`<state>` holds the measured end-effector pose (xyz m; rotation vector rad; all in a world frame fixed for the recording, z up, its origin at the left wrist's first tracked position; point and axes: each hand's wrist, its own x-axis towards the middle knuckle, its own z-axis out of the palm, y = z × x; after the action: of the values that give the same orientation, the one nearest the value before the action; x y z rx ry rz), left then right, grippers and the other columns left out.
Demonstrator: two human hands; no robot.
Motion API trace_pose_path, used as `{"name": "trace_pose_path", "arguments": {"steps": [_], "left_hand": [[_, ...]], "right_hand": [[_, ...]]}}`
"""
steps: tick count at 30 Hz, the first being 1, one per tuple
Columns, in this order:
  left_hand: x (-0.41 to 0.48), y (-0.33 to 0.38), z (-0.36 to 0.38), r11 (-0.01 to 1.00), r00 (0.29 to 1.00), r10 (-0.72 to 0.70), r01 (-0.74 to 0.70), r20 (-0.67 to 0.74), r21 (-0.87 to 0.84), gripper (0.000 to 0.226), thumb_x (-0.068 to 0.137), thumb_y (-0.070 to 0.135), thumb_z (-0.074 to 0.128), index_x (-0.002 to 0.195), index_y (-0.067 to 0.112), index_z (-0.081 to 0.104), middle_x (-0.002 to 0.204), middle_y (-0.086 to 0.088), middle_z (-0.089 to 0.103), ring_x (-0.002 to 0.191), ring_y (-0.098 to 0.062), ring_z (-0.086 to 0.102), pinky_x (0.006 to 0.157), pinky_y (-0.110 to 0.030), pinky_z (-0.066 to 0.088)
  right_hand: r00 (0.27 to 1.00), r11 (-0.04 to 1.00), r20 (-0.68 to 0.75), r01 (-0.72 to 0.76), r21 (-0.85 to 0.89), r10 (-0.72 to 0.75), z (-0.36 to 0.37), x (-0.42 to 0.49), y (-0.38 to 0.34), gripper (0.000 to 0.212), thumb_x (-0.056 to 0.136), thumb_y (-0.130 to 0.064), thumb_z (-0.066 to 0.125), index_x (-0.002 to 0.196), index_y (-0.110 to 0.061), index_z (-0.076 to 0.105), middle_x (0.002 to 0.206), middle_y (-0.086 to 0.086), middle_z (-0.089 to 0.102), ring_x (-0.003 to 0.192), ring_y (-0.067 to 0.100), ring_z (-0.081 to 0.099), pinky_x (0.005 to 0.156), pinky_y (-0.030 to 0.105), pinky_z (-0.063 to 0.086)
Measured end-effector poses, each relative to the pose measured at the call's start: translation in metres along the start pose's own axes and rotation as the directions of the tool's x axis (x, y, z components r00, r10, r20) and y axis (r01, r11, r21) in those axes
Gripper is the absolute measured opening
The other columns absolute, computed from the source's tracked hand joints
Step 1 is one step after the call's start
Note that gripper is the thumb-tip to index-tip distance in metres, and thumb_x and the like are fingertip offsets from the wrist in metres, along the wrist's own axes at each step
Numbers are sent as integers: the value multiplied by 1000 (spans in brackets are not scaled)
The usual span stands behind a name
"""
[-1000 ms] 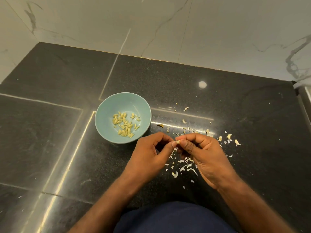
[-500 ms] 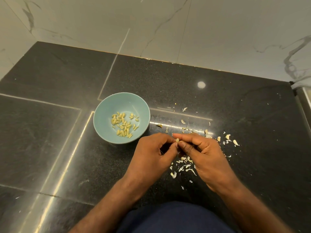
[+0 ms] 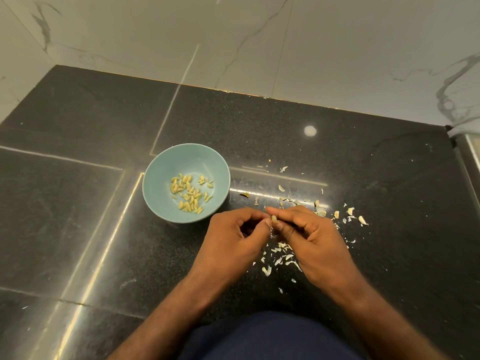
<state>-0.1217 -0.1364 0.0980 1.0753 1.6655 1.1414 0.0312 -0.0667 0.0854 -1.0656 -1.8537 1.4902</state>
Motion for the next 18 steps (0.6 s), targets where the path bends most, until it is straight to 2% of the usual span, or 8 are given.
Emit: {"name": "trace_pose_path", "arguments": {"steps": [4,6,12,15,18], "left_hand": [[3,2,-3,986,994,-91,98,60,-136,9,92,15,68,92,15,77,76,-7,75,67,-17,70,61,-25,56],[4,2,-6,964,987,-124,145,104,-221,10,92,11,67,89,11,77,75,-11,74,65,-20,68,58,-24,56],[5,3,-9,931,979,-151,188,139,-313,10,89,3,67,87,-3,75,73,-16,71,61,-17,65,53,-20,51],[5,3,-10,939,982,-137,171,131,-298,10,90,3,67,88,-3,75,72,-16,71,60,-16,65,53,-19,51],[5,3,-9,963,988,-106,130,112,-235,10,90,6,67,85,4,75,71,-11,72,60,-15,66,54,-19,51]], "right_hand": [[987,956,3,154,-250,-158,-3,-1,2,31,94,-10,66,122,-21,70,93,-16,66,92,8,63,77,13,48],[975,927,19,218,-307,-223,-5,-2,2,31,94,-13,63,124,-19,69,92,-15,64,89,5,62,75,9,45],[960,919,36,275,-283,-277,-3,-3,1,34,93,-16,62,127,-24,63,91,-8,68,84,12,65,72,27,55],[962,930,27,269,-252,-271,-4,-4,0,34,93,-16,62,125,-24,64,89,-8,69,84,13,66,73,29,56],[970,947,31,241,-213,-240,-2,-5,-3,32,92,-18,62,123,-24,65,89,-10,69,85,12,66,74,23,56]]}}
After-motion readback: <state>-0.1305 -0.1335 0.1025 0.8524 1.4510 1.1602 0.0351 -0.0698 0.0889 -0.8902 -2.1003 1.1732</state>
